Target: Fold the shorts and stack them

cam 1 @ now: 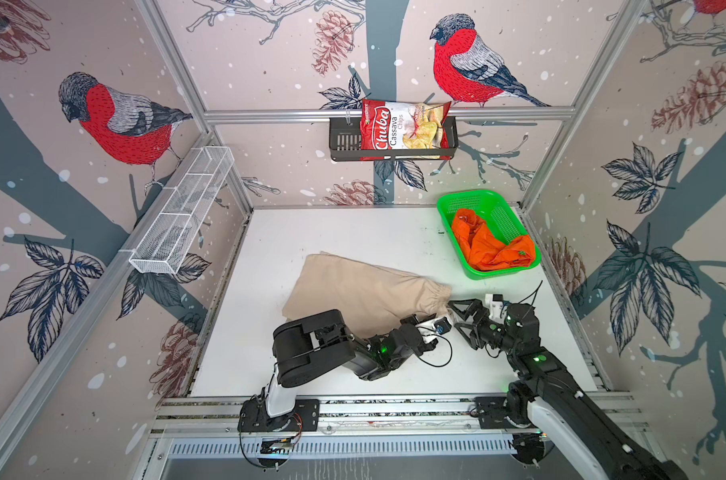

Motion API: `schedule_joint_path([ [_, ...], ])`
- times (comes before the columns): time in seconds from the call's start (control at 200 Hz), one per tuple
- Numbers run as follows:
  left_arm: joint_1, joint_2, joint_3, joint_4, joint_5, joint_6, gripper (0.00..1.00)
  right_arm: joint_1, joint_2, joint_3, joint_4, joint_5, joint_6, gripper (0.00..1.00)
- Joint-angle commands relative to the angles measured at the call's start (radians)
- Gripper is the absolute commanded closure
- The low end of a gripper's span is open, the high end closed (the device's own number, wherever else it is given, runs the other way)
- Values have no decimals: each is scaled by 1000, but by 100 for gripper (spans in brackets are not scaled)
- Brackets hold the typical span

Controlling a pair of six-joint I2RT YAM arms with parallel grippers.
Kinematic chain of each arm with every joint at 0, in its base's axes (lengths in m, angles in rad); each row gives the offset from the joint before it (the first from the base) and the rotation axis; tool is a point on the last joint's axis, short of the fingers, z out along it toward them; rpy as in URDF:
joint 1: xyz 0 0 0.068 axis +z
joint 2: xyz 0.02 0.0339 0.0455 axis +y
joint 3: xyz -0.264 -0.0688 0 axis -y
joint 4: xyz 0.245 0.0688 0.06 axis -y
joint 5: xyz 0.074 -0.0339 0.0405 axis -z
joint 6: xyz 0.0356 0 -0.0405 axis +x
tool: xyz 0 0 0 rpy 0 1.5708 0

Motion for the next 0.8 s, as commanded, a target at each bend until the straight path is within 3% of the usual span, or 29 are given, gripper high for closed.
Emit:
schedule_joint_path([
  [0.0, -5, 3, 4, 36, -18, 23, 100, 19, 25, -8, 165, 21, 91, 1],
  [0.41, -13, 3, -11, 75, -8, 31, 100, 40, 248, -42, 399, -2, 162, 0],
  [0.615, -25, -4, -18, 66, 70, 67, 100, 24, 378, -14, 466, 2, 131, 0],
  [0.675, -26, -9, -23, 57, 96, 66, 92, 5, 424, -9, 494, -14, 119, 0],
  [0.79, -33, -16, -33, 37, 119, 81, 65, -16, 502, 3, 553, -77, 114, 4],
])
